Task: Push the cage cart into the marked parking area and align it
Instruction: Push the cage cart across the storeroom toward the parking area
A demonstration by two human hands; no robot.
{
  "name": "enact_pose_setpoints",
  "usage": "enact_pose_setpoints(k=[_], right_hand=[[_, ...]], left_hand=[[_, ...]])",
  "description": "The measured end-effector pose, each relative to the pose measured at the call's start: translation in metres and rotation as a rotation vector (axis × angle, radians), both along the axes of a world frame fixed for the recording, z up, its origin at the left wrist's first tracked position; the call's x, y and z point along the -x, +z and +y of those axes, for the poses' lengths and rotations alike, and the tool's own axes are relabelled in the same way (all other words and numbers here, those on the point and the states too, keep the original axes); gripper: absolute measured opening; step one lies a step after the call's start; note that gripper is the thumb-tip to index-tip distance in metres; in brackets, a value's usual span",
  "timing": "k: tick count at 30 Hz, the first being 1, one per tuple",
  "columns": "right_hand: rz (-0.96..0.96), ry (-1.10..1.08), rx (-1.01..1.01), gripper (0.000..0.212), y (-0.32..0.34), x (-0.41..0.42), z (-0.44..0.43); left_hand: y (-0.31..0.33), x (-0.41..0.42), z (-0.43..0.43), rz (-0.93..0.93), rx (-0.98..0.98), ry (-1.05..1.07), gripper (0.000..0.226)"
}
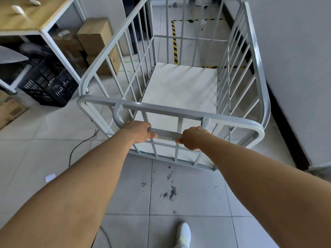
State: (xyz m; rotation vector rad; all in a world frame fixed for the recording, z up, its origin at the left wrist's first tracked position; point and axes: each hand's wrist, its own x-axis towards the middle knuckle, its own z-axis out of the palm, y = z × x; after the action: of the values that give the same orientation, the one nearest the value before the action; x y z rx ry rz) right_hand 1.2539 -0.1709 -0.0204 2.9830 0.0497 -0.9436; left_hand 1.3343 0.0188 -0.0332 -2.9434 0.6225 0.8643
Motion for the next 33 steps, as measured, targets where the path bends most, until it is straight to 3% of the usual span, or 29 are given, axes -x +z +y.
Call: enact_pose_setpoints(k=[6, 14, 18, 28, 33], right_hand=[[-0.042, 0.099, 0.068, 0.041, -0.001, -0.064, 0.000], [-0.011, 0.063, 0.103, 0.040, -0.007, -0.157, -0.009], [-0.007, 0.102, 0.137, 0.049, -0.011, -0.208, -0.016], [-0.030, -0.038, 0.075, 0.037, -0.024, -0.327, -0.048], [-0.030, -0.079, 0.067, 0.043, -0.025, -0.387, -0.065]], left_hand=[[-0.004, -0.070, -0.001, -0.086, -0.021, -0.067, 0.048], [-0.008, -0.166, -0.014, -0.039, -0.010, -0.135, 0.040], [-0.005, -0.218, -0.021, -0.035, -0.012, -0.175, 0.039], [-0.010, -0.342, -0.052, 0.003, 0.052, -0.156, 0.036], [-0.015, -0.406, -0.070, 0.017, 0.081, -0.118, 0.040]])
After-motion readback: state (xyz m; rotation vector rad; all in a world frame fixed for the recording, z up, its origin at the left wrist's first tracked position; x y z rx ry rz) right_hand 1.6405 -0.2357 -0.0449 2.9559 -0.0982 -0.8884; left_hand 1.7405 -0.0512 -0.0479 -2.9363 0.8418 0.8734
